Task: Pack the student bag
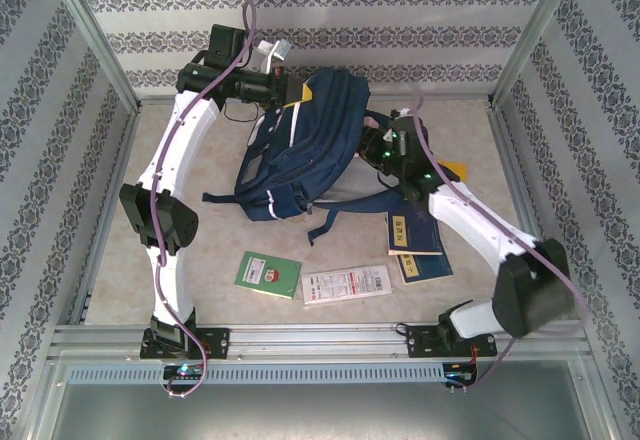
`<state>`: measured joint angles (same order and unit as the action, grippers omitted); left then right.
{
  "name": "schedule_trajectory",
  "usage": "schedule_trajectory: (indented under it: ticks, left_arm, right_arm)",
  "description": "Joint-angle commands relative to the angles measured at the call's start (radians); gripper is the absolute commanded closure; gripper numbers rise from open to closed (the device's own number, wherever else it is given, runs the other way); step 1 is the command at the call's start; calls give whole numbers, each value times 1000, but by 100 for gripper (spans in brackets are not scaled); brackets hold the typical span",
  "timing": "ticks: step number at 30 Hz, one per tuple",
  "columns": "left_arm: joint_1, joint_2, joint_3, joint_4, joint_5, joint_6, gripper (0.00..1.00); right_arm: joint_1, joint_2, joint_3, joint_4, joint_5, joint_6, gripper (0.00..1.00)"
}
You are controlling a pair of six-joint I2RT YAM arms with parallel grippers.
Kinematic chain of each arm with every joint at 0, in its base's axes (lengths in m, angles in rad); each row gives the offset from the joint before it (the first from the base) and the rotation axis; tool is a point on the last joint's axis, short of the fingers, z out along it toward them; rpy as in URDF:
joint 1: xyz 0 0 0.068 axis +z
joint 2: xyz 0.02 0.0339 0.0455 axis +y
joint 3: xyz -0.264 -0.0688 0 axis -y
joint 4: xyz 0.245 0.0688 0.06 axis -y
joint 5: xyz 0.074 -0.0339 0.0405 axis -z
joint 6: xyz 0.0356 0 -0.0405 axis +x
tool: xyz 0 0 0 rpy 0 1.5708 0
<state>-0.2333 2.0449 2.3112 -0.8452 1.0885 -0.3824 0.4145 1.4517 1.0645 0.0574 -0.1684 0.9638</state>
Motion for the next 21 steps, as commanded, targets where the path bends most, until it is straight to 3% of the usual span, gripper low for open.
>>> schedule_trajectory:
  ticks: [1,5,9,12,16,21]
  left_arm:
    - [9,-62,24,193,114,-31,100]
    - [10,-49,27,215,126,-46,100]
    - [20,-24,29,218,132,-49,100]
    - [40,-17,34,217,114,-56,100]
    - [74,-17,40,214,77,-71,100]
    - [113,-2,45,187,13,-81,100]
  right_arm:
    - [33,104,73,88,35,77,69]
    - [105,252,190,101,72,87,60]
    - [152,383,319,71,70,55,28]
    - [150,371,332,1,117,20,12]
    - [134,292,309,-67,161,-92,5]
    - [119,182,300,-162,160,-237,4]
